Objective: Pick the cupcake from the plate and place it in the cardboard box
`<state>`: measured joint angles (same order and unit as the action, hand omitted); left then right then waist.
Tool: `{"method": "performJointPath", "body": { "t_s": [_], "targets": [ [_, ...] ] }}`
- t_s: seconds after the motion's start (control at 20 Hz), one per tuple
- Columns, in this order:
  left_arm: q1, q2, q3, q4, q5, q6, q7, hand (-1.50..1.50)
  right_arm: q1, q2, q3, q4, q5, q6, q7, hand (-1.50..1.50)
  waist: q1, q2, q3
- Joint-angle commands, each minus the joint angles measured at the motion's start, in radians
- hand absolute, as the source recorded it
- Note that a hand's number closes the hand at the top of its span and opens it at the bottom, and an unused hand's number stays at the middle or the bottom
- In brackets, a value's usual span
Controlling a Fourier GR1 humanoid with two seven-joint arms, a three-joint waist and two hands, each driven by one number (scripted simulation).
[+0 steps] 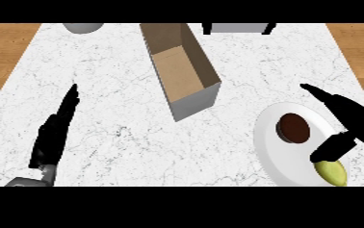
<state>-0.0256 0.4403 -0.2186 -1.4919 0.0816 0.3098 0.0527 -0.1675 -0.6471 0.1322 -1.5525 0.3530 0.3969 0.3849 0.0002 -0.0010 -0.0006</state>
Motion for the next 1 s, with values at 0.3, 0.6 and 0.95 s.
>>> {"method": "performJointPath", "body": {
  "t_s": [0.3,0.6,0.95],
  "targets": [
    [0.029,-0.027,0.076,-0.1,-0.046,-0.066,0.085,0.0,0.055,0.089,-0.014,0.07,0.176,-0.012,-0.026,-1.5,0.003,0.0,0.001],
    [0.011,-0.1,0.131,0.01,-0.106,-0.12,-0.002,0.0,0.055,0.145,-0.067,0.097,0.239,0.009,-0.087,-1.5,0.0,0.001,0.001],
    [0.072,-0.169,0.101,-0.099,-0.184,-0.103,0.051,0.0,0.072,0.19,-0.092,0.07,0.293,0.018,-0.071,-1.5,0.0,0.0,0.001]
  ]
}}
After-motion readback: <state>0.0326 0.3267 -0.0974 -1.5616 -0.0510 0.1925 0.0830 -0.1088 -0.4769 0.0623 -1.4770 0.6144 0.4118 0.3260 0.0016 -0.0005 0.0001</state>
